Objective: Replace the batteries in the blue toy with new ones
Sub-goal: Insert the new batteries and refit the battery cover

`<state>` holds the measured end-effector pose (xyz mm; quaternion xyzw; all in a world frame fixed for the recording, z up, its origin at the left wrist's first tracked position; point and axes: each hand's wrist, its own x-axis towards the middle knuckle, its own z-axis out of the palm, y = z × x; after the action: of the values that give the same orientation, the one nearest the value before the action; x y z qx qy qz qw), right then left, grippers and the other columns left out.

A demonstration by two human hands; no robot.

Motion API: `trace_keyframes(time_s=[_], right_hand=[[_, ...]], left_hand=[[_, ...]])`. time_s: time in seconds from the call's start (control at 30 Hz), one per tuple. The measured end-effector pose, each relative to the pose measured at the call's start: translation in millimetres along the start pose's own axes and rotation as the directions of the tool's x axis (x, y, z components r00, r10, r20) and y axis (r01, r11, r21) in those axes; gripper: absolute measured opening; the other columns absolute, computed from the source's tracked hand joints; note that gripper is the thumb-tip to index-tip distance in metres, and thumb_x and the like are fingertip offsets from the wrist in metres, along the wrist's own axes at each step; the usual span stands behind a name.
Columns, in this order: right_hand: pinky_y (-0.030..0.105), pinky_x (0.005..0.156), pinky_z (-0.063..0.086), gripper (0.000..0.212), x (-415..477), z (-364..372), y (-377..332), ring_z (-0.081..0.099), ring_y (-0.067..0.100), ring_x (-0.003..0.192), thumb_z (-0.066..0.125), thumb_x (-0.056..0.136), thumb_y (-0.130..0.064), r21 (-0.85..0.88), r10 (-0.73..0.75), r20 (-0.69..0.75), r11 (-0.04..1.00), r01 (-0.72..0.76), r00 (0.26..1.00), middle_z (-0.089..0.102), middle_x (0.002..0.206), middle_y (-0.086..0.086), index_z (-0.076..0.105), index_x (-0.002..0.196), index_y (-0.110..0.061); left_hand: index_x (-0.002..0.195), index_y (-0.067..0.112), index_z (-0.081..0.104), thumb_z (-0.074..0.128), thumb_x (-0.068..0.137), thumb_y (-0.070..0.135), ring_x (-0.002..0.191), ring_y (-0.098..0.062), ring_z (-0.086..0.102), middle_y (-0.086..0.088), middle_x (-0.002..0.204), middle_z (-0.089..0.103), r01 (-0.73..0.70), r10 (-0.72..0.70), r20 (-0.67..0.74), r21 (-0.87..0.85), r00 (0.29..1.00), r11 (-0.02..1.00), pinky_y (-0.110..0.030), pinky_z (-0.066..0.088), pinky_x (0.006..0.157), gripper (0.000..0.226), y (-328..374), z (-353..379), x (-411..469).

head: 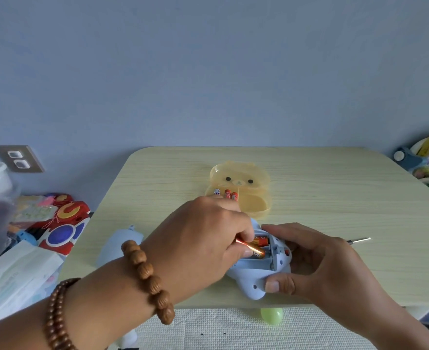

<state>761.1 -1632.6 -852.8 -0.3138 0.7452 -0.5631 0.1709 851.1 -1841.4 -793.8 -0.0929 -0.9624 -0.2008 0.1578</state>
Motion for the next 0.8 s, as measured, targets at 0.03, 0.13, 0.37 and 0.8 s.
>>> trace_keyframes(time_s=[0.03,0.13,0.37,0.8], right_hand=[[0.056,0.091,0.06,0.066,0,0,0,0.076,0.026,0.101,0.099,0.052,-0.031,-0.003,0.001,0.001,1.0,-0.001,1.0,0.077,0.113,-0.003,0.077,0.113,-0.042],[0.056,0.093,0.059,0.067,1,-1,1,0.075,0.026,0.103,0.1,0.052,-0.038,-0.016,-0.006,0.001,1.0,0.006,1.0,0.076,0.115,-0.003,0.076,0.115,-0.042],[0.056,0.095,0.057,0.072,1,-2,6,0.074,0.026,0.106,0.097,0.051,-0.046,-0.028,-0.015,0.002,1.0,0.015,1.0,0.075,0.119,-0.003,0.074,0.12,-0.041],[0.057,0.094,0.059,0.073,2,-3,8,0.074,0.032,0.105,0.099,0.051,-0.044,0.005,-0.006,0.003,1.0,0.006,1.0,0.075,0.12,-0.002,0.074,0.119,-0.041]], left_hand=[[0.085,0.03,0.074,0.074,0.078,0.039,0.068,-0.006,0.053,0.017,0.075,0.051,0.01,-0.01,-0.005,-0.009,1.0,1.0,-0.034,0.054,0.066,0.011,0,1,0],[0.083,0.031,0.074,0.081,0.077,0.037,0.068,-0.004,0.052,0.016,0.077,0.056,0.056,-0.056,-0.016,-0.026,0.998,0.998,-0.034,0.053,0.066,0.011,0,3,1],[0.082,0.031,0.077,0.083,0.076,0.04,0.072,-0.005,0.052,0.013,0.085,0.058,0.15,-0.151,-0.007,-0.067,0.989,0.986,-0.027,0.049,0.069,0.012,-1,6,1],[0.082,0.036,0.072,0.084,0.07,0.046,0.073,0.003,0.052,0.015,0.092,0.055,0.29,-0.288,0.033,-0.156,0.957,0.944,-0.014,0.039,0.065,0.02,-2,15,-1]])
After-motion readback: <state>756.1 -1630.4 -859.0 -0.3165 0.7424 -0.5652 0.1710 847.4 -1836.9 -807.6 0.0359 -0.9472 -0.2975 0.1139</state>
